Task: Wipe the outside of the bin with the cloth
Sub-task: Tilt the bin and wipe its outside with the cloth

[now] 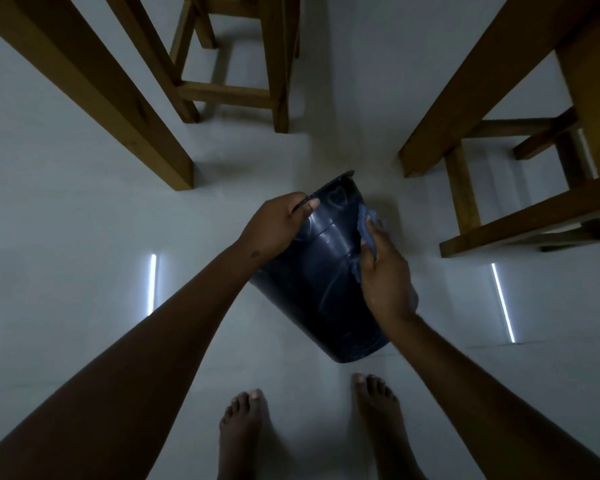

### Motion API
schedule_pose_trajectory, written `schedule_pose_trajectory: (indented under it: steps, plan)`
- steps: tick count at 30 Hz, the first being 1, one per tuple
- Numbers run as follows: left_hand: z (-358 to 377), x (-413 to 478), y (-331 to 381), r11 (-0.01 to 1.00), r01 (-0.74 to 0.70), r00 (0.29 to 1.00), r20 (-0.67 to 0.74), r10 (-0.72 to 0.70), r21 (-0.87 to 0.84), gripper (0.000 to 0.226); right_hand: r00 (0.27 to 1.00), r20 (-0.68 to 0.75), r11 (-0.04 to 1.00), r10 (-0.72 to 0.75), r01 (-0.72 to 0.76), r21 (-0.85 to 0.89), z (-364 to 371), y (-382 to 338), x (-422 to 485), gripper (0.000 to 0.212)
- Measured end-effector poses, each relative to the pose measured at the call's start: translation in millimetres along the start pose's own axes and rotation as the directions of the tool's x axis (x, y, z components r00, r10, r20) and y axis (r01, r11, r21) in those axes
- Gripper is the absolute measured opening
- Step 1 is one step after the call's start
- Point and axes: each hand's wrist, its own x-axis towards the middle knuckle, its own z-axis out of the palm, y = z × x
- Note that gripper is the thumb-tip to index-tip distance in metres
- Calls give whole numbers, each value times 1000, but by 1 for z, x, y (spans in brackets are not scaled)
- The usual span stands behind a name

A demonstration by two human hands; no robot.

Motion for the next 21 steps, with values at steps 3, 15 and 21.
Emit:
schedule_pose_trajectory:
  steps: [3,15,21]
  plan:
    - [0,-2,-5,1000,18,1000,-13,-17,21,35,962,51,872,-267,263,-412,15,5,-25,57]
    - [-5,-2,-6,998,50,997,56,-47,-48,37,623,483,276,-614,744,-609,29,43,-51,63]
    - [-5,5,1,998,46,996,84,-43,-42,39,560,527,334,-640,820,-465,1,52,-33,62]
